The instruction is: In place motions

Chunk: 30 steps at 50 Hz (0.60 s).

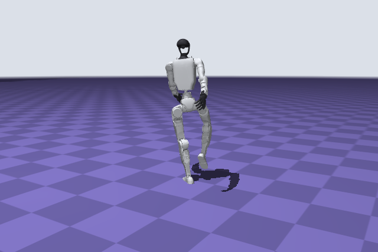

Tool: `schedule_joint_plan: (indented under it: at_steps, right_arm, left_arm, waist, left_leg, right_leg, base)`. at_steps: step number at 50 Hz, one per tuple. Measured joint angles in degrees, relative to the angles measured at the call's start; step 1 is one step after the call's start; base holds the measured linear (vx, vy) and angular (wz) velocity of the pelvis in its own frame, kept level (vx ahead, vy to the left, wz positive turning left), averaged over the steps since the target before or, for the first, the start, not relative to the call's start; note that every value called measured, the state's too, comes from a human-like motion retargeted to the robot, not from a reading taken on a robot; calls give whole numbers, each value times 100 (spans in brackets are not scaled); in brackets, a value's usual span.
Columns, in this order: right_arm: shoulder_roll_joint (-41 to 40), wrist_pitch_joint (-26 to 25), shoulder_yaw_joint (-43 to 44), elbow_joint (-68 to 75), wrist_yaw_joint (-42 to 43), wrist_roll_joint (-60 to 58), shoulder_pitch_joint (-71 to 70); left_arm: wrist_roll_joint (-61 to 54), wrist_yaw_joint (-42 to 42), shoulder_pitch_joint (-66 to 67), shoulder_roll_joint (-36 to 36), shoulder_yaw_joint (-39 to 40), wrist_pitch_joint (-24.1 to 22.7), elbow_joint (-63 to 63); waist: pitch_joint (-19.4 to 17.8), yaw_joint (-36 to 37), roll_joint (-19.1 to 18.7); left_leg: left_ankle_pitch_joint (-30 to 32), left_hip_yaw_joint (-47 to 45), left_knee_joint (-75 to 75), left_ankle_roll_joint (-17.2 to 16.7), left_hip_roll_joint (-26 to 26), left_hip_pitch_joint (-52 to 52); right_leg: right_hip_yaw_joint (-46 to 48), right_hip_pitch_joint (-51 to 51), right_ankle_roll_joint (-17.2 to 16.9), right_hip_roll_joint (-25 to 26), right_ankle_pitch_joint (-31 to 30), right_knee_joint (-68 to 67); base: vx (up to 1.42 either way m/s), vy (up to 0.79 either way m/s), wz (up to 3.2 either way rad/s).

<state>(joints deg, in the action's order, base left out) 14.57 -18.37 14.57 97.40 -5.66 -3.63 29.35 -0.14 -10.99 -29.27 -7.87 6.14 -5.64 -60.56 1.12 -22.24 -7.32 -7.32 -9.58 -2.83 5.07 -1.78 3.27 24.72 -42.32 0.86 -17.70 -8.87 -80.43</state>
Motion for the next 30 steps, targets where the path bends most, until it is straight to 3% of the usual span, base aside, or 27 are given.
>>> schedule_joint_plan:
  at_steps: [4, 7, 8, 10, 12, 13, 15, 18, 20, 22, 25, 30]
  right_arm:
    - [-50, 30, -248, 0, 131, 278, -262]
    - [-190, 177, -616, 0, 51, 74, -813]
    - [-244, 224, -776, 0, -10, 8, -1059]
    - [-372, 261, -1330, 0, -111, -28, -1641]
    - [-623, 379, -1954, 0, -238, 30, -2424]
    - [-758, 518, -2141, 0, -380, -1, -2981]
    - [-1013, 838, -2218, -412, -668, -300, -4082]
    - [-1228, 1078, -2519, -1873, -1274, -453, -5409]
    - [-1367, 1267, -2389, -2646, -1348, -561, -6002]
    - [-1428, 1546, -2252, -3226, -1350, -533, -6352]
    - [-1422, 1890, -2129, -3864, -1443, -355, -6613]
    - [-1419, 2097, -1980, -4300, -1406, -457, -7047]
  left_arm:
    - [132, -158, 652, 248, 127, 171, -423]
    - [279, -163, 1448, 536, 378, 309, -1130]
    - [335, -140, 1759, 628, 498, 369, -1419]
    - [538, -37, 2438, 727, 946, 502, -2127]
    - [656, 103, 3094, 662, 1342, 818, -2881]
    - [648, 214, 3312, 585, 1491, 938, -3309]
    - [424, 537, 3777, 474, 1759, 1213, -3684]
    - [150, 241, 4326, 355, 1951, 1682, -3684]
    - [658, -34, 4778, 310, 2064, 1724, -3684]
    - [1280, -181, 5247, 153, 2132, 1629, -3684]
    - [1661, -165, 5865, -133, 2093, 1576, -3684]
    - [1205, -15, 5739, -171, 2456, 1588, -3684]
  waist:
    - [146, 511, 77]
    - [363, 732, 75]
    - [435, 737, 99]
    - [601, 826, 244]
    - [952, 1223, 656]
    - [937, 1494, 804]
    - [306, 1789, 789]
    - [-691, 2145, 887]
    - [-981, 2567, 1034]
    - [-922, 2944, 1151]
    - [-539, 3272, 1408]
    - [-618, 3247, 1315]
  left_leg:
    - [-128, -540, 73, -244, -88, -284]
    - [-282, -725, -110, -363, -113, -324]
    - [-328, -774, -252, -379, -84, -308]
    - [-204, -1056, -761, -395, 8, -270]
    - [803, -1569, -2359, -363, -44, 542]
    - [1298, -1649, -3496, -175, -273, 1289]
    - [1393, -1388, -5496, 395, -790, 2411]
    - [496, -1371, -7849, 618, -1540, 3652]
    - [179, -1461, -8813, 865, -1707, 4482]
    - [-80, -1439, -9451, 962, -1737, 5365]
    - [-179, -1527, -9697, 964, -1537, 6225]
    - [-193, -1439, -9399, 965, -1563, 5783]
  right_leg:
    - [-192, 1465, -136, 788, -219, 2182]
    - [-536, 2900, -578, 1464, -442, 4724]
    - [-493, 3386, -680, 1560, 107, 5533]
    - [245, 4158, -356, 1561, 1149, 6702]
    - [-94, 4042, -200, 1210, 978, 7287]
    - [-475, 3919, -307, 1076, 893, 7350]
    - [-710, 3983, -354, 1117, 687, 7410]
    - [-955, 4201, 27, 1424, 528, 7545]
    - [-1215, 4221, 103, 1318, 495, 7485]
    - [-1336, 4074, 179, 1220, 450, 7398]
    - [-1245, 3806, 309, 1036, 481, 7252]
    - [-1131, 3980, 332, 1131, 573, 7209]
  base:
    - [5, -1, -106]
    - [7, 10, -57]
    - [9, 17, -23]
    - [10, 22, -68]
    - [-11, 18, -162]
    - [-52, 7, -163]
    - [-77, -6, -94]
    - [-73, -4, -101]
    - [-28, -4, -125]
    - [11, -9, -63]
    - [27, -10, -2]
    - [2, -3, 39]
